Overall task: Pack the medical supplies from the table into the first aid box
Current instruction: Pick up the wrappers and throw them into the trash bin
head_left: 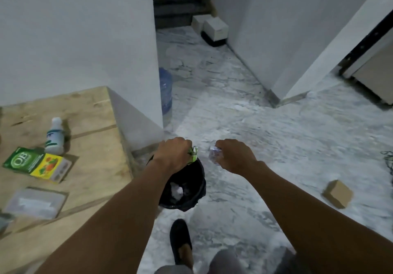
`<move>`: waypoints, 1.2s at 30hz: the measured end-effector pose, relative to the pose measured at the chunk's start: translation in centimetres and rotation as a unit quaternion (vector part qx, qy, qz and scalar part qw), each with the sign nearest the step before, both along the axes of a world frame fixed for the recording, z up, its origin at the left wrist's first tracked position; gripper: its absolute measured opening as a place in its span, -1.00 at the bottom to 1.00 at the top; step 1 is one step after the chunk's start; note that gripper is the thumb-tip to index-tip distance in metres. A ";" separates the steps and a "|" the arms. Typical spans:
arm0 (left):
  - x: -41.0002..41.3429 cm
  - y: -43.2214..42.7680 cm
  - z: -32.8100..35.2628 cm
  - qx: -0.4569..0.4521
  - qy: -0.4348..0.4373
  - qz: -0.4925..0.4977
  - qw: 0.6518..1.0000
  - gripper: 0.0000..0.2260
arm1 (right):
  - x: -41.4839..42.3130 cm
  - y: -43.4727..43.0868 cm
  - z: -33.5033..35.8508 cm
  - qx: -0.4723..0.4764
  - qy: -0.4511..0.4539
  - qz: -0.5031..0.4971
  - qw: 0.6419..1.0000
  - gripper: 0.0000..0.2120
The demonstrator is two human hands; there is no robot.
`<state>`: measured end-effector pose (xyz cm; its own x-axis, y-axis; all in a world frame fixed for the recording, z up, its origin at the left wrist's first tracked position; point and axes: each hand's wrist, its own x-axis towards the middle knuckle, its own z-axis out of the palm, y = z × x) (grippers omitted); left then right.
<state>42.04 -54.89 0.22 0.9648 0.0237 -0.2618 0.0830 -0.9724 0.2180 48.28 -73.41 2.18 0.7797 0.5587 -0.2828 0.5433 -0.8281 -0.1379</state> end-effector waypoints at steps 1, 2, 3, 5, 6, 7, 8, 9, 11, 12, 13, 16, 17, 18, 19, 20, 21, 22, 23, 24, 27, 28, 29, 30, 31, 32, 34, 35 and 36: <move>0.2 0.0 -0.5 -0.005 0.007 0.014 1.000 -0.72 | 0.8 0.2 -0.9 -0.002 0.012 0.010 1.000 -0.78; 0.2 0.0 -1.2 -0.013 0.019 0.030 0.999 -0.71 | 1.3 0.5 -1.8 -0.005 0.030 0.021 0.999 -0.78; 0.1 0.0 -1.8 -0.021 0.033 0.049 0.998 -0.72 | 1.8 0.9 -2.7 -0.012 0.051 0.032 0.998 -0.79; -0.1 0.5 -3.8 -0.019 0.057 0.088 0.994 -0.76 | 2.7 1.7 -4.9 -0.025 0.088 0.058 0.994 -0.80; -0.2 0.7 -5.1 -0.016 0.071 0.108 0.991 -0.79 | 3.2 2.1 -6.2 -0.028 0.102 0.071 0.992 -0.81; -0.4 0.8 -6.4 -0.018 0.086 0.129 0.988 -0.81 | 3.6 2.6 -7.5 -0.029 0.117 0.083 0.989 -0.83; -0.6 0.9 -7.9 -0.023 0.099 0.148 0.984 -0.82 | 4.0 2.9 -9.1 -0.029 0.129 0.093 0.987 -0.82; -0.7 0.9 -9.5 -0.026 0.109 0.163 0.980 -0.82 | 4.3 3.2 -10.8 -0.031 0.136 0.104 0.985 -0.80; -0.7 0.7 -12.8 -0.027 0.132 0.192 0.972 -0.81 | 4.9 3.9 -14.5 -0.040 0.149 0.123 0.980 -0.76; -0.6 0.8 -14.7 -0.026 0.138 0.205 0.969 -0.79 | 5.2 4.2 -16.4 -0.043 0.151 0.125 0.980 -0.75; -0.5 0.8 -16.6 -0.026 0.144 0.213 0.966 -0.77 | 5.5 4.5 -18.3 -0.046 0.150 0.124 0.980 -0.74; -0.1 0.8 -22.2 -0.022 0.168 0.234 0.957 -0.75 | 6.1 5.4 -24.2 -0.063 0.163 0.123 0.977 -0.77; 0.2 0.8 -24.0 -0.019 0.174 0.242 0.954 -0.74 | 6.3 5.6 -26.3 -0.066 0.164 0.125 0.976 -0.77; 0.6 0.9 -25.9 -0.013 0.174 0.251 0.952 -0.74 | 6.6 6.0 -28.3 -0.067 0.163 0.124 0.977 -0.78; 1.0 1.0 -27.7 -0.008 0.169 0.257 0.952 -0.75 | 6.9 6.3 -30.2 -0.068 0.163 0.122 0.977 -0.78; 1.4 1.0 -29.7 -0.006 0.161 0.260 0.952 -0.76 | 7.2 6.7 -32.2 -0.070 0.164 0.117 0.977 -0.78; 1.6 1.0 -31.5 -0.006 0.151 0.257 0.955 -0.76 | 7.5 7.1 -34.1 -0.068 0.166 0.113 0.977 -0.77; 1.8 1.1 -33.2 -0.005 0.135 0.253 0.958 -0.76 | 7.7 7.5 -35.9 -0.065 0.168 0.111 0.977 -0.74; 1.8 1.1 -35.0 -0.003 0.115 0.245 0.963 -0.75 | 7.9 7.8 -37.7 -0.064 0.174 0.113 0.976 -0.70; 1.9 1.1 -36.4 -0.002 0.107 0.229 0.967 -0.73 | 8.0 8.1 -39.1 -0.066 0.183 0.120 0.974 -0.63; 1.5 0.9 -40.0 0.014 0.124 0.225 0.966 -0.64 | 8.0 8.1 -42.3 -0.082 0.204 0.131 0.967 -0.47; 1.2 0.6 -40.5 0.012 0.127 0.223 0.966 -0.65 | 7.9 7.9 -42.8 -0.084 0.206 0.126 0.967 -0.46; 1.0 0.3 -40.4 0.012 0.115 0.220 0.969 -0.65 | 7.7 7.6 -42.7 -0.085 0.208 0.121 0.967 -0.47; 0.6 -0.2 -40.0 0.001 0.106 0.215 0.971 -0.66 | 7.5 7.3 -42.2 -0.087 0.212 0.115 0.967 -0.50; 0.2 -0.7 -39.3 -0.008 0.102 0.211 0.972 -0.66 | 7.4 6.9 -41.3 -0.091 0.216 0.111 0.966 -0.53; -0.1 -1.0 -38.2 -0.015 0.102 0.210 0.972 -0.66 | 7.3 6.6 -40.1 -0.092 0.219 0.109 0.965 -0.56; 0.2 -1.3 -34.5 -0.015 0.120 0.211 0.970 -0.65 | 7.4 6.1 -36.8 -0.090 0.216 0.103 0.967 -0.59; 0.7 -1.3 -32.1 -0.020 0.131 0.216 0.967 -0.64 | 7.6 6.1 -34.6 -0.087 0.209 0.101 0.969 -0.59; 1.4 -1.1 -29.6 -0.026 0.132 0.226 0.965 -0.63 | 7.9 6.3 -32.2 -0.083 0.199 0.098 0.972 -0.58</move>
